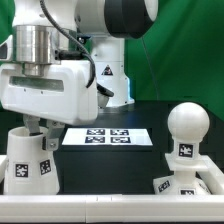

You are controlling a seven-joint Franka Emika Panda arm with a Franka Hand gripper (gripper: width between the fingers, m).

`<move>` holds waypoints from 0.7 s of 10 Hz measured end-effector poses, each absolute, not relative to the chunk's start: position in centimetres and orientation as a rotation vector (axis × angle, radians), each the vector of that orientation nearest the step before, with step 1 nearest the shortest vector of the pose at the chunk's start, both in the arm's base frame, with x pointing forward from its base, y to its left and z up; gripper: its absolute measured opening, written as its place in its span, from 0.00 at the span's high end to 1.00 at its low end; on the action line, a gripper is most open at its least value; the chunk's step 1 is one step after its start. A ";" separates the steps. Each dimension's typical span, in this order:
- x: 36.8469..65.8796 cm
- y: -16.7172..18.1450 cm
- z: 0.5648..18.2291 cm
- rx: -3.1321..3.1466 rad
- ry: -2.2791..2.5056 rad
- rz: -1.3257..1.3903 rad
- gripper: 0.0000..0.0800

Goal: Assemble lamp

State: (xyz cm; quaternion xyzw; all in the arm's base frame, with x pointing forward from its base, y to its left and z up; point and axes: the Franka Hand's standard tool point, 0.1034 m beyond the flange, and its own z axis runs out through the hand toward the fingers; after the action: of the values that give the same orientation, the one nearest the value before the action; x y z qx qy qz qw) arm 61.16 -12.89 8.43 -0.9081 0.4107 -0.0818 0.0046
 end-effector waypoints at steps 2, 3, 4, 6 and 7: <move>61.3 -12.9 8.5 -2.844 1.286 -0.262 0.95; 61.2 -12.9 8.5 -2.844 1.286 -0.262 0.95; 61.3 -12.8 8.6 -2.844 1.284 -0.262 0.95; 61.1 -9.6 12.1 -2.749 1.278 -0.305 0.95; 60.3 -7.8 14.0 -2.693 1.281 -0.334 0.95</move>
Offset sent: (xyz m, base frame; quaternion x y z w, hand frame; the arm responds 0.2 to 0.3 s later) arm 0.0000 0.0000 0.0000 0.0000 0.0000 0.0000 1.0000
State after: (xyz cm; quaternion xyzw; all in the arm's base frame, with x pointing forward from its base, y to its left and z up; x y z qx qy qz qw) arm 60.35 -7.84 13.96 -0.8952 0.4259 -0.1109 0.0702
